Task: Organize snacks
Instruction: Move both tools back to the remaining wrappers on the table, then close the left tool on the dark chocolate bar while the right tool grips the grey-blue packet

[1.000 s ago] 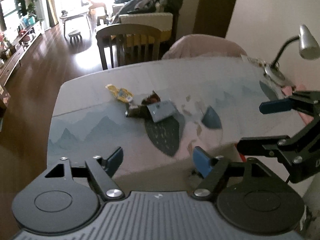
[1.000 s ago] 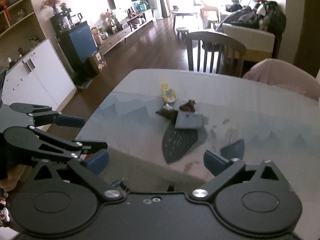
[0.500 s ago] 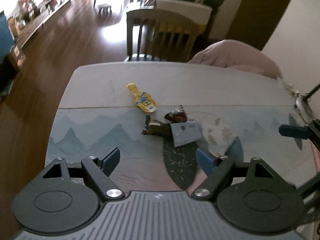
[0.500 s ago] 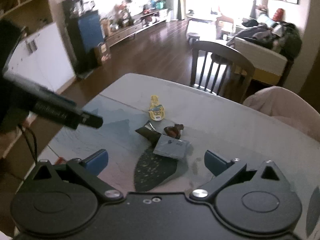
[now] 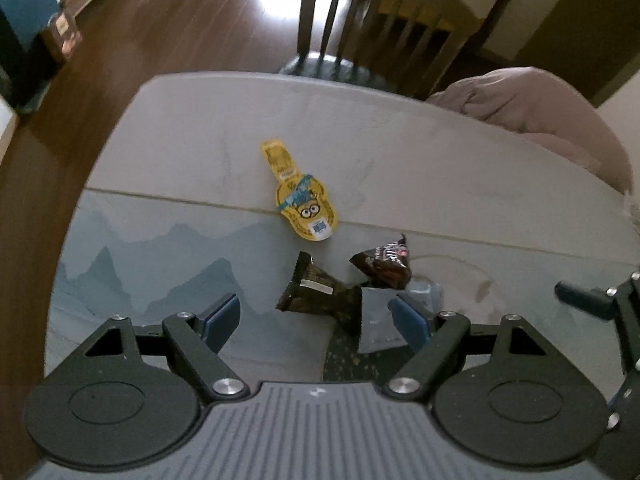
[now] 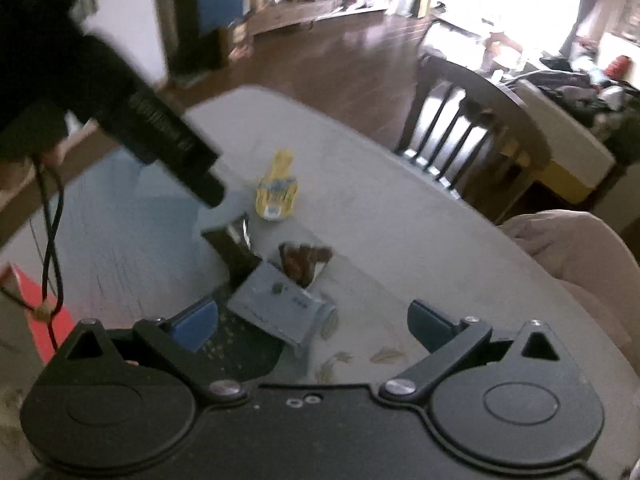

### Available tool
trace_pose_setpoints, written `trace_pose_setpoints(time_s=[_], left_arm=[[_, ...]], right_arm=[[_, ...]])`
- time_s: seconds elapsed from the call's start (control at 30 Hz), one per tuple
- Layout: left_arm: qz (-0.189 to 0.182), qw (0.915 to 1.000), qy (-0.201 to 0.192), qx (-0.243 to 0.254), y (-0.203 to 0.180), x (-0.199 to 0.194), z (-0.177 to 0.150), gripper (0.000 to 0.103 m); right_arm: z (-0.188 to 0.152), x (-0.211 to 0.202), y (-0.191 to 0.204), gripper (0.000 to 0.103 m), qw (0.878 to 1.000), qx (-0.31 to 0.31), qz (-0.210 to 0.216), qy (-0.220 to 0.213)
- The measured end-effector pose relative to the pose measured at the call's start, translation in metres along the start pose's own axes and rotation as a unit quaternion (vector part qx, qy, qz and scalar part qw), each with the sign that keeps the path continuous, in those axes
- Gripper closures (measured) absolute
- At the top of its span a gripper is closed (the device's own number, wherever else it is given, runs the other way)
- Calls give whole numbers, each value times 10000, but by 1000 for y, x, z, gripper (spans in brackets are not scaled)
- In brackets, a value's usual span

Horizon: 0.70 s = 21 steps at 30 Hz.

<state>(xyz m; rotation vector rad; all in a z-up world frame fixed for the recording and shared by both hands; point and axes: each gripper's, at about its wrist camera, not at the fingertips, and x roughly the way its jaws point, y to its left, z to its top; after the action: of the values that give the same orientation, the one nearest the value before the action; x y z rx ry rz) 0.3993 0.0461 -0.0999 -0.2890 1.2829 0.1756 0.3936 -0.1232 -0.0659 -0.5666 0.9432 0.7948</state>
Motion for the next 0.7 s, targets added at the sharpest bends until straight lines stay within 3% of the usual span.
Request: trace_pose_setpoints(time_s=[0.23,0.57,0.7], left_arm=[[192,9972,484,-532,1,54,12,20],[308,9879,807,-1286,10,94,15,20],[326,9873,850,-1303,10,102,13,20]], right_arm=[[-4,60,9,12,9964,-605,323,502],[-1,94,22,12,9881,-1449,392,332],[2,101,19,12,9872,-1455,483,436]])
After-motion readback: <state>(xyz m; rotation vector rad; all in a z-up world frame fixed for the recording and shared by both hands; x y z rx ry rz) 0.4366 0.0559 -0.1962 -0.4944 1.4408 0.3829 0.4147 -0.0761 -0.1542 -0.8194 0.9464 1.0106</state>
